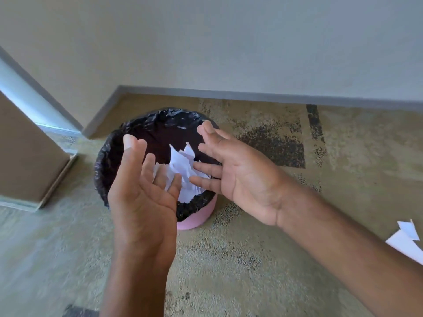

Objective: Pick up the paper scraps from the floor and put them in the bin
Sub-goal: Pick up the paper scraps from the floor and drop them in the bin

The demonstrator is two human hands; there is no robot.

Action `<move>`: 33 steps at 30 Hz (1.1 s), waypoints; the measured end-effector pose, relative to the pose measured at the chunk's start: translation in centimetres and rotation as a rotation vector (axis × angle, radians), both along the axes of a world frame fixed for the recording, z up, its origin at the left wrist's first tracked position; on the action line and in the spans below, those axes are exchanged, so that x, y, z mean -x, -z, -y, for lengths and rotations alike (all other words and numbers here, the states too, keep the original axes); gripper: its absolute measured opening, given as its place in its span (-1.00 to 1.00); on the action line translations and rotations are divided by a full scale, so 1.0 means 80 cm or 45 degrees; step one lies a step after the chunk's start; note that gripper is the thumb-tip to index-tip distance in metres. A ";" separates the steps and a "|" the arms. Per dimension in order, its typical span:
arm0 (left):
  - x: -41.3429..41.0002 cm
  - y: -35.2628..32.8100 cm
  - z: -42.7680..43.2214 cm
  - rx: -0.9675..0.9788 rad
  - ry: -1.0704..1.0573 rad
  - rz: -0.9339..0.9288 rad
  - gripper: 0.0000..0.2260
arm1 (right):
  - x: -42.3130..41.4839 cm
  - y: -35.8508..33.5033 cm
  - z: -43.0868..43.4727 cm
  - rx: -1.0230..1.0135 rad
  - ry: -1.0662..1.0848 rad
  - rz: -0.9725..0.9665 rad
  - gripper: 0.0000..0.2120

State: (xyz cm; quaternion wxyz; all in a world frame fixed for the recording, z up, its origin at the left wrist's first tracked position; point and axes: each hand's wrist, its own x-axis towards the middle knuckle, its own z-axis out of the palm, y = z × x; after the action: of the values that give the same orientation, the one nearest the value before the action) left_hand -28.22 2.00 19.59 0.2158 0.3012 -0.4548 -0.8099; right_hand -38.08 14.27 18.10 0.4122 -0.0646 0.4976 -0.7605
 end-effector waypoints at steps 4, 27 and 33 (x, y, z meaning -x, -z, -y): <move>-0.002 0.012 -0.003 -0.023 -0.052 -0.065 -0.44 | -0.003 0.004 -0.016 -0.037 0.092 0.030 -0.45; 0.107 0.283 -0.382 0.816 1.276 0.292 -0.80 | -0.044 0.216 -0.445 -0.368 1.421 0.448 -0.87; 0.109 0.346 -0.482 1.272 1.601 0.185 -0.60 | -0.078 0.266 -0.553 -0.849 1.720 0.281 -0.83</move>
State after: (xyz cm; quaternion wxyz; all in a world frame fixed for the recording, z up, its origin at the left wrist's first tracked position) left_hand -36.96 40.57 -8.07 -0.2013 -0.0914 -0.8604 -0.4592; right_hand -31.85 58.53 -3.17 -0.0979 0.4584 0.5883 -0.6589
